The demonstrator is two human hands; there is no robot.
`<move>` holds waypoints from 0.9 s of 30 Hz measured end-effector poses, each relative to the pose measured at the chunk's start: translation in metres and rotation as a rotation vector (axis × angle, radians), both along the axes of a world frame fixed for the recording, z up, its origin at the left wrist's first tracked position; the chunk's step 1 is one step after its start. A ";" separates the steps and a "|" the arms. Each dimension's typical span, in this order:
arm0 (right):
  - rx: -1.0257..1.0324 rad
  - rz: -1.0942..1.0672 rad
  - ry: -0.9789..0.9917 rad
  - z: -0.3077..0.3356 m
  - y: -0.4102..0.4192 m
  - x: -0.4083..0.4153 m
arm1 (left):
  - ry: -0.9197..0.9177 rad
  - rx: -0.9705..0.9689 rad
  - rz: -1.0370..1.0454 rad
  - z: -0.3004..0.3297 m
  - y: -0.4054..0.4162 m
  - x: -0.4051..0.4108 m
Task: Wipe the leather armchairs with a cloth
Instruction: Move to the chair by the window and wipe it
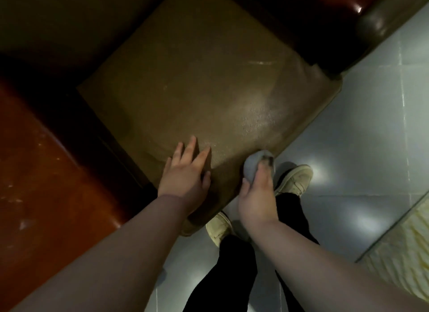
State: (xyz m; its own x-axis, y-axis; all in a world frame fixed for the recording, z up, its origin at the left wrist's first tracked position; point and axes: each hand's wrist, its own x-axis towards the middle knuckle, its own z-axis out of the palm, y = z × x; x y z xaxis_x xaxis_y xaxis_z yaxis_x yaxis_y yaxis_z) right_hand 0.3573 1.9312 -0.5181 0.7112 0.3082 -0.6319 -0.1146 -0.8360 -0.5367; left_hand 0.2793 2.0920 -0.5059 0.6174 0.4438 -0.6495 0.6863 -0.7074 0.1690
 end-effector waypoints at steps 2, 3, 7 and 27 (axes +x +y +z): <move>-0.035 0.005 -0.036 0.023 0.011 0.034 | 0.102 -0.084 0.016 0.025 0.010 0.012; -0.072 0.073 -0.039 0.033 0.018 0.053 | 0.151 -0.129 0.038 0.037 0.016 0.017; -0.214 0.461 -0.028 0.107 0.056 0.114 | 0.221 -0.191 0.131 0.110 0.028 0.022; 0.026 0.769 -0.410 0.446 0.164 0.157 | -0.165 0.175 0.386 0.439 0.124 -0.008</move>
State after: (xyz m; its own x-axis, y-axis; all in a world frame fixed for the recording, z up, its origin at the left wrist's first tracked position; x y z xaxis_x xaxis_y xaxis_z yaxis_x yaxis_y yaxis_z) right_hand 0.5138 2.0954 -0.0718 0.4697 0.8071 -0.3577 0.6832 -0.5890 -0.4317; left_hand 0.2710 2.2156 -0.0666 0.4743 0.7563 -0.4507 0.8792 -0.4329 0.1988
